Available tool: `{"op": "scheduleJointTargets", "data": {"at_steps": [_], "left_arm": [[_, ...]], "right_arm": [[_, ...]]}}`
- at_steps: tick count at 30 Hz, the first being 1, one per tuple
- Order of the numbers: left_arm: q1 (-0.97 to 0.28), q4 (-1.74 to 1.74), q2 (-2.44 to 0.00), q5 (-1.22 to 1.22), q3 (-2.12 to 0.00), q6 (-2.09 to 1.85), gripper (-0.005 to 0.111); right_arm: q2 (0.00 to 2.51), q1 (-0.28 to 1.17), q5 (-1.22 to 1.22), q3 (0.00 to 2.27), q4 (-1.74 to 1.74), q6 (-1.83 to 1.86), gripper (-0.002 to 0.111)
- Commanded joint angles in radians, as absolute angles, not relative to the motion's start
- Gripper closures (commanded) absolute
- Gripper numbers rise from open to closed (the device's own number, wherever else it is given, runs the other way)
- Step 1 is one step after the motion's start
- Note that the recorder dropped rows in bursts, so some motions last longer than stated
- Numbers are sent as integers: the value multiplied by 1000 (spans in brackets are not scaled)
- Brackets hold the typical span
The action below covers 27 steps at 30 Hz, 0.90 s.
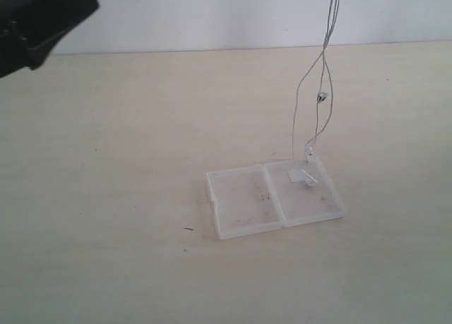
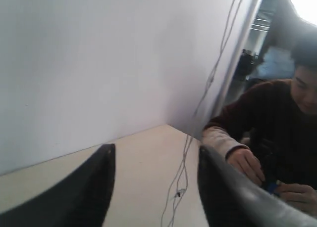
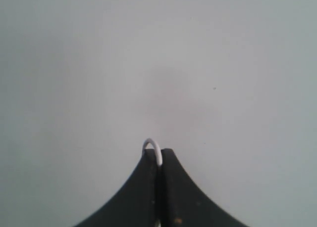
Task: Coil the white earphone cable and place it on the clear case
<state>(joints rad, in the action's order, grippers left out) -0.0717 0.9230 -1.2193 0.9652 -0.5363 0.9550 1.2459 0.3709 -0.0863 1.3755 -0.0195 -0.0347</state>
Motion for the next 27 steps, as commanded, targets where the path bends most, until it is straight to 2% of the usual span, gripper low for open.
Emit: {"op": "scheduleJointTargets", "data": {"at_steps": [1, 8, 19, 24, 27], "left_arm": [[-167, 937, -1425, 1094, -646, 781, 46], [-316, 822, -1625, 1096, -761, 634, 46], [-462, 684, -1820, 1064, -931, 525, 45], [-514, 663, -1900, 994, -1030, 501, 29], [-538, 590, -1937, 941, -1081, 501, 27]], "right_arm": [[1256, 372, -92, 1383, -24, -29, 108], [1294, 372, -83, 1383, -24, -29, 108], [1328, 372, -18, 1383, -24, -39, 108], [1334, 372, -18, 1383, -24, -39, 108], [1334, 372, -18, 1383, -24, -39, 108]]}}
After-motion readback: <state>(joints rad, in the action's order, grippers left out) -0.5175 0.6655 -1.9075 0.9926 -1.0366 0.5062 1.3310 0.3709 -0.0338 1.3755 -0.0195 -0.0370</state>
